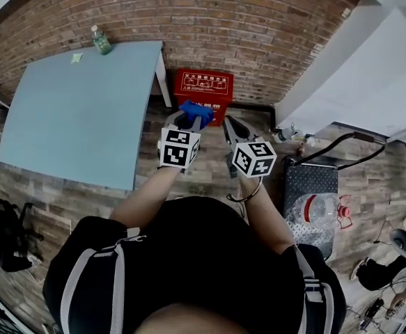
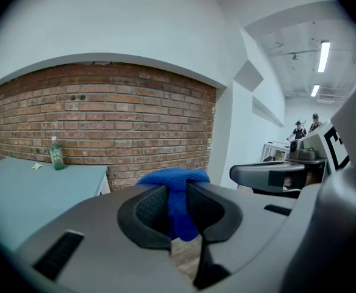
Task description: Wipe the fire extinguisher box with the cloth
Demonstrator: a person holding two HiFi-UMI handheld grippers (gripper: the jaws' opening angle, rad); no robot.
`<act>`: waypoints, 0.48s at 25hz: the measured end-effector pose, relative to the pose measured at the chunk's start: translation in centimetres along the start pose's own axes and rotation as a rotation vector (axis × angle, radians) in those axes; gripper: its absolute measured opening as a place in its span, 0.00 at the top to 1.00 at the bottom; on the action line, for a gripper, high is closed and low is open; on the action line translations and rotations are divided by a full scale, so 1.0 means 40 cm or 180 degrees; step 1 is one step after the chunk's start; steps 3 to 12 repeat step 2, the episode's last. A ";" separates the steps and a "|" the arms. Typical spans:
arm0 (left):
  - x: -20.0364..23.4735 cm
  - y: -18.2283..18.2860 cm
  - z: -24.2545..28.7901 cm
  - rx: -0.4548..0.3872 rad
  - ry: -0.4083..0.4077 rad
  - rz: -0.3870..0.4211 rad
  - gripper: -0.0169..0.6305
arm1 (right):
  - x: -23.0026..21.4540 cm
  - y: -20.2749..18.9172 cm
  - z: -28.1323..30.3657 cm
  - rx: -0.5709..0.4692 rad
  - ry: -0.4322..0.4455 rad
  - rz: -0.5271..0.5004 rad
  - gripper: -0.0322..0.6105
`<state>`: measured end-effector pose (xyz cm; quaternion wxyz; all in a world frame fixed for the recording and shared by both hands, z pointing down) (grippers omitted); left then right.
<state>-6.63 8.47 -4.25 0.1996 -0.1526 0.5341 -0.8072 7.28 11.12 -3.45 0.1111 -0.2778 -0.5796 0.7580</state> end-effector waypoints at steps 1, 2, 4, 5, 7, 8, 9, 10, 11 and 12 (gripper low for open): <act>-0.007 -0.002 -0.003 0.0003 0.0003 0.0000 0.86 | 0.000 -0.001 -0.005 0.0004 0.0001 -0.0002 0.93; -0.013 -0.004 -0.006 0.0006 0.0005 0.0001 0.86 | 0.000 -0.003 -0.011 0.0008 0.0004 -0.0005 0.93; -0.013 -0.004 -0.006 0.0006 0.0005 0.0001 0.86 | 0.000 -0.003 -0.011 0.0008 0.0004 -0.0005 0.93; -0.013 -0.004 -0.006 0.0006 0.0005 0.0001 0.86 | 0.000 -0.003 -0.011 0.0008 0.0004 -0.0005 0.93; -0.013 -0.004 -0.006 0.0006 0.0005 0.0001 0.86 | 0.000 -0.003 -0.011 0.0008 0.0004 -0.0005 0.93; -0.013 -0.004 -0.006 0.0006 0.0005 0.0001 0.86 | 0.000 -0.003 -0.011 0.0008 0.0004 -0.0005 0.93; -0.013 -0.004 -0.006 0.0006 0.0005 0.0001 0.86 | 0.000 -0.003 -0.011 0.0008 0.0004 -0.0005 0.93; -0.013 -0.004 -0.006 0.0006 0.0005 0.0001 0.86 | 0.000 -0.003 -0.011 0.0008 0.0004 -0.0005 0.93; -0.013 -0.004 -0.006 0.0006 0.0005 0.0001 0.86 | 0.000 -0.003 -0.011 0.0008 0.0004 -0.0005 0.93; -0.013 -0.004 -0.006 0.0006 0.0005 0.0001 0.86 | 0.000 -0.003 -0.011 0.0008 0.0004 -0.0005 0.93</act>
Point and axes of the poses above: the fingertips, and each gripper's own axes: z forward along the fingers, x to its left, y out of its top, the point moved 5 cm from there along -z, backward along the fingers, and after that the axes turned 3 degrees about y, right-handed, at the moved point
